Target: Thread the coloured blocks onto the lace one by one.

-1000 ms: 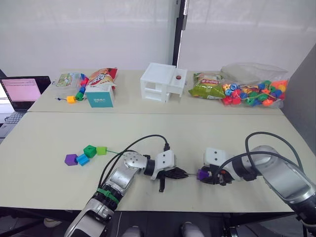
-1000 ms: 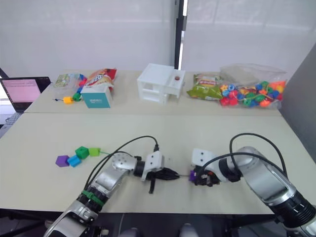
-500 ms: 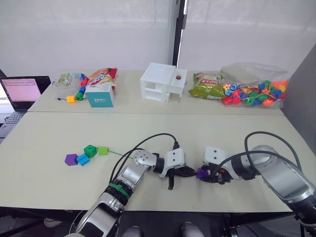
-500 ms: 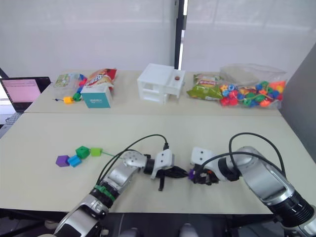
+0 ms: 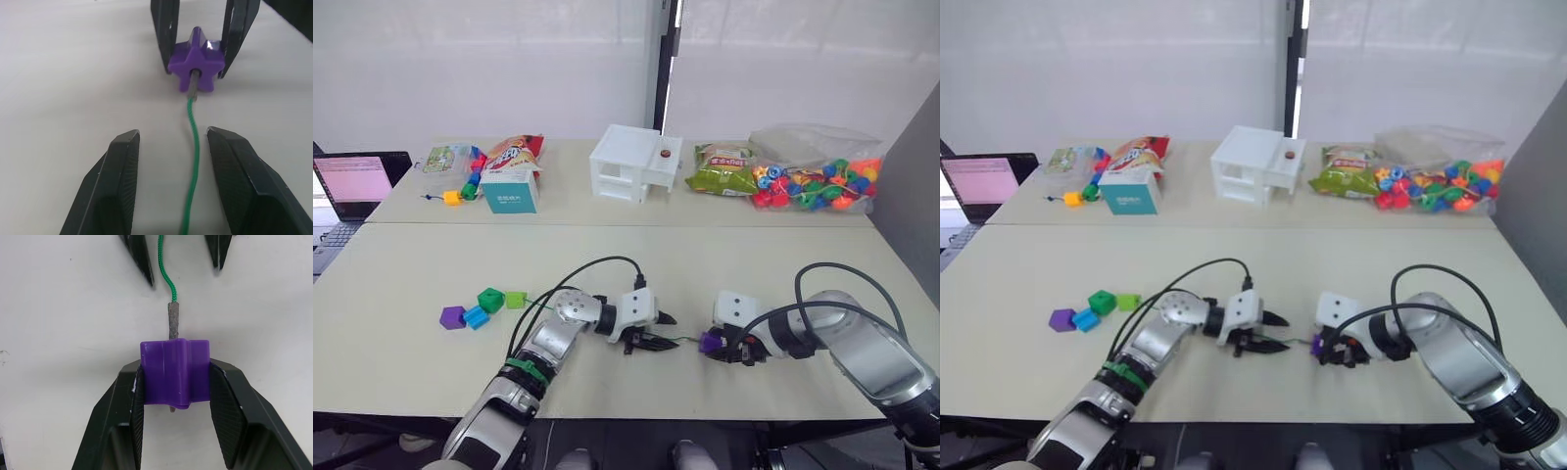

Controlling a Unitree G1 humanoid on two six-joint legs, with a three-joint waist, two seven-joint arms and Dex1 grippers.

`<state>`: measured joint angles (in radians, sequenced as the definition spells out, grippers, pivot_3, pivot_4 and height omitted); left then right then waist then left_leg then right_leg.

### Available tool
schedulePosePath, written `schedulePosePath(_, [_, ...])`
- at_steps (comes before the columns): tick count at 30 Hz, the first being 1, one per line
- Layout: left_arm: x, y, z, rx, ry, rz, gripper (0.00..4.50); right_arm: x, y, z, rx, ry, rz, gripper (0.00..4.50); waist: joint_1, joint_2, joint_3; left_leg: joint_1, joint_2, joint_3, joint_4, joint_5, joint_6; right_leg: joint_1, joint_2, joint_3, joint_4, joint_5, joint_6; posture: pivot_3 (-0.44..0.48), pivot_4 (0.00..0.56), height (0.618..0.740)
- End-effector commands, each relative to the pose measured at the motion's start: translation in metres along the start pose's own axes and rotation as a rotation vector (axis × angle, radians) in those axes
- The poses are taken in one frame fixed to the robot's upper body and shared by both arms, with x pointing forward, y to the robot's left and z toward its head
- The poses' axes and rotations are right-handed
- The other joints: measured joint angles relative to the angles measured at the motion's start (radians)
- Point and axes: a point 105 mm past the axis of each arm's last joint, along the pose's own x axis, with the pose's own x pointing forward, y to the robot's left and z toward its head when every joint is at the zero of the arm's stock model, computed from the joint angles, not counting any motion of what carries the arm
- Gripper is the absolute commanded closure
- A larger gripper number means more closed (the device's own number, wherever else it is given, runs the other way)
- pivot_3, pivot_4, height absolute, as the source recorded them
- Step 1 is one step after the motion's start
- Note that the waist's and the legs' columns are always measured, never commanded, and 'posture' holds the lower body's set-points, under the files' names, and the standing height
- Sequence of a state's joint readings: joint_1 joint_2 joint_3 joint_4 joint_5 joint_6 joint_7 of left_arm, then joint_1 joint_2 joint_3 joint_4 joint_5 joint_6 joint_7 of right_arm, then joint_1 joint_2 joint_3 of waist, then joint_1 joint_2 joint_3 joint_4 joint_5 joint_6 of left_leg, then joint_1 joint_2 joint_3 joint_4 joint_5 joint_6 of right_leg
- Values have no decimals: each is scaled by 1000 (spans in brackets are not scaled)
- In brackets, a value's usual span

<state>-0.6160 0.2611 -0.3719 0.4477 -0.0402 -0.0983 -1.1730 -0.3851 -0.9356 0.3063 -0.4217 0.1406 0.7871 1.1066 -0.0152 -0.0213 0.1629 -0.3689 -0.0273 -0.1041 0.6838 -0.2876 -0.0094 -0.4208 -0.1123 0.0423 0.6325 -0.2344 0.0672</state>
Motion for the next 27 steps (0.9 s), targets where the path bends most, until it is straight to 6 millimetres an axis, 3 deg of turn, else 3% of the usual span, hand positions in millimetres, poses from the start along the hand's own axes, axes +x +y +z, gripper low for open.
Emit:
schedulePosePath(1, [-4,1,7,43,-16,-1,2178,4,6,5,-14,-18,25,3142,0,0,0,0,0,0,0,0,0,0,0,0,0,0,0,0,150,740])
schedulePosePath(4, [-2,-2,6,31,-16,-23,2178,5,6,6,-15,-24,25,3142,-2,0,0,0,0,0,0,0,0,0,0,0,0,0,0,0,150,740])
schedulePosePath(12, [2,-5,10,7,-41,-52,4491,5,6,9,-20,-29,19,3142,-2,0,0,0,0,0,0,0,0,0,0,0,0,0,0,0,150,740])
schedulePosePath(27, [31,-6,24,44,-65,-105,4500,6,10,13,-24,-36,24,3142,0,0,0,0,0,0,0,0,0,0,0,0,0,0,0,0,150,740])
